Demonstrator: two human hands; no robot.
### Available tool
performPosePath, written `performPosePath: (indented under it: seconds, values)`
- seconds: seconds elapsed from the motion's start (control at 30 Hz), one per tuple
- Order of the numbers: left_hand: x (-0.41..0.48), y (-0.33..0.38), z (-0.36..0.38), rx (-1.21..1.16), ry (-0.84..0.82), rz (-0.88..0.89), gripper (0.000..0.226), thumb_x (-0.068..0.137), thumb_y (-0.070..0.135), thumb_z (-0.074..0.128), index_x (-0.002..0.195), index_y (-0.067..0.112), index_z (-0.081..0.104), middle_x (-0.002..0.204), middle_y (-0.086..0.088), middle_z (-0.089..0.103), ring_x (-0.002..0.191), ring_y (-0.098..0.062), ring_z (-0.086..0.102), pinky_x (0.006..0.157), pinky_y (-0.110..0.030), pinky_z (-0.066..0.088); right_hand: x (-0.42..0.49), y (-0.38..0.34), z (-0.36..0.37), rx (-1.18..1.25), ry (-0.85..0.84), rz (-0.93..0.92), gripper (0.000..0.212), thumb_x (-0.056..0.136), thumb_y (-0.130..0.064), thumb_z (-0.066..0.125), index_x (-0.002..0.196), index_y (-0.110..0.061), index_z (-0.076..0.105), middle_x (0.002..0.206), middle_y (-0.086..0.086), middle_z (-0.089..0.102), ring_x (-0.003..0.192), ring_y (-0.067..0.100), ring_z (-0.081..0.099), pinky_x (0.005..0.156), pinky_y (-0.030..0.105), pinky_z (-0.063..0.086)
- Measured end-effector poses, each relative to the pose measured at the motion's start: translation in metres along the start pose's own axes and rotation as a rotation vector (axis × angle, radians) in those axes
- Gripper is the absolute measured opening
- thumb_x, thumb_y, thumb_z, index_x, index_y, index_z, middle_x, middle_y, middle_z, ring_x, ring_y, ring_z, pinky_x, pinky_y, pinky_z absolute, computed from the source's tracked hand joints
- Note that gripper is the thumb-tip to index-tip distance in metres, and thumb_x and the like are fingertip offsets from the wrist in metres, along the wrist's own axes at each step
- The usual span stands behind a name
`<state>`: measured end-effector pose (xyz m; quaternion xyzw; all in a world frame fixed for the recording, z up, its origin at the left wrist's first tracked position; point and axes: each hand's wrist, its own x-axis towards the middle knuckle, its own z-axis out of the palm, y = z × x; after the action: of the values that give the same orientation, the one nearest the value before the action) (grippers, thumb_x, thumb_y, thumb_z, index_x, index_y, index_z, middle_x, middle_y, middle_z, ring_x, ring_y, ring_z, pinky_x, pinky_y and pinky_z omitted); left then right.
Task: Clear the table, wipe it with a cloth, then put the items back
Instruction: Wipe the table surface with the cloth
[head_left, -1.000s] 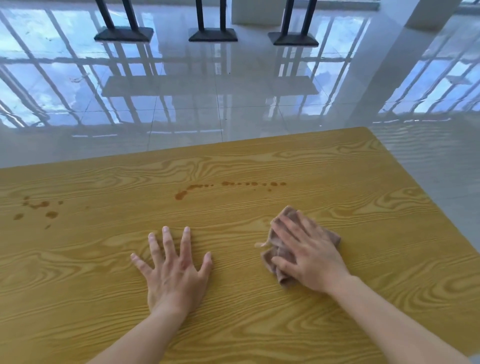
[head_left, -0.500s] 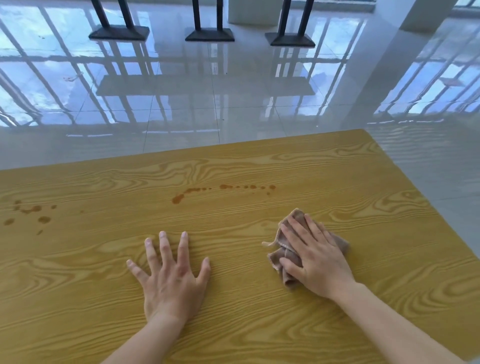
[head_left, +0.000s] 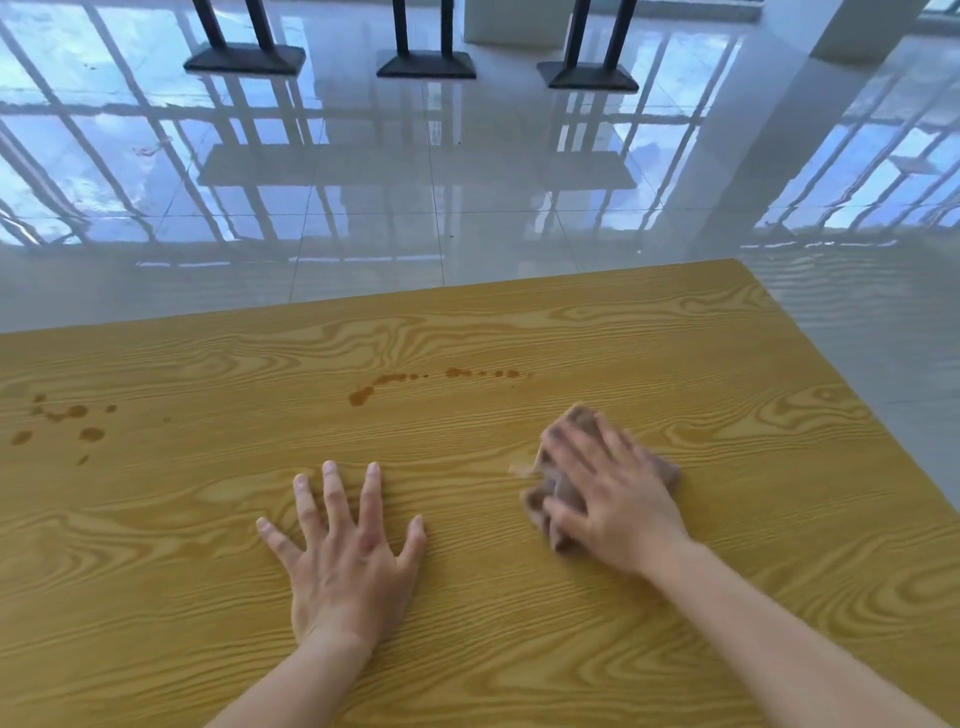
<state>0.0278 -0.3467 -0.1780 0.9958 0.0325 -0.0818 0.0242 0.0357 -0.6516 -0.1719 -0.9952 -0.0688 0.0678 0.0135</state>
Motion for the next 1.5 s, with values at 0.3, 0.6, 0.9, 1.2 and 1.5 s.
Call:
performPosePath:
  seconds: [0.3,0.6,0.9,1.2,1.5]
  values:
    - [-0.002,0.000,-0.001,0.001,0.000,-0.003,0.085,0.082,0.079,-0.005,0.155,0.037,-0.005,0.165,-0.008,-0.010,0.149,-0.034,-0.019,0.112,-0.070,-0.008,0.069,-0.078,-0.013,0.088,-0.037,0.040,0.084,0.089,-0.079,0.008,0.158,-0.031,-0.002,0.167,-0.003,-0.008,0.151,0.033,-0.017,0.120,0.056,-0.005]
    - [-0.001,0.002,0.000,-0.007,0.006,-0.013,0.086,0.081,0.080,-0.005,0.156,0.037,0.000,0.166,-0.008,-0.005,0.150,-0.034,-0.015,0.113,-0.070,-0.008,0.118,0.007,-0.035,0.128,-0.084,0.477,0.080,0.092,-0.074,0.010,0.158,-0.031,-0.006,0.165,-0.004,-0.016,0.150,0.033,-0.017,0.121,0.054,-0.006]
    - [0.000,0.000,-0.001,-0.015,0.011,-0.007,0.087,0.081,0.081,-0.005,0.156,0.038,0.002,0.166,-0.008,-0.004,0.150,-0.034,-0.014,0.113,-0.069,-0.008,0.000,-0.007,-0.001,0.026,0.011,0.025,0.075,0.089,-0.080,0.008,0.156,-0.046,0.001,0.166,-0.015,0.000,0.153,0.021,-0.010,0.121,0.049,0.000]
    - [0.000,0.000,0.000,-0.018,0.009,-0.011,0.087,0.081,0.079,-0.001,0.157,0.036,0.005,0.166,-0.009,-0.001,0.151,-0.035,-0.011,0.113,-0.070,-0.006,0.053,0.011,-0.013,0.083,-0.027,0.396,0.086,0.084,-0.081,-0.005,0.156,-0.035,-0.012,0.163,-0.007,-0.020,0.150,0.032,-0.017,0.120,0.056,-0.005]
    - [0.001,0.001,0.002,-0.017,0.029,-0.001,0.086,0.083,0.078,0.003,0.157,0.035,0.011,0.165,-0.011,0.006,0.151,-0.036,-0.006,0.113,-0.070,-0.004,0.039,0.063,-0.023,0.086,-0.050,0.557,0.081,0.087,-0.079,0.006,0.157,-0.038,-0.003,0.166,-0.011,-0.011,0.152,0.029,-0.013,0.121,0.053,-0.003]
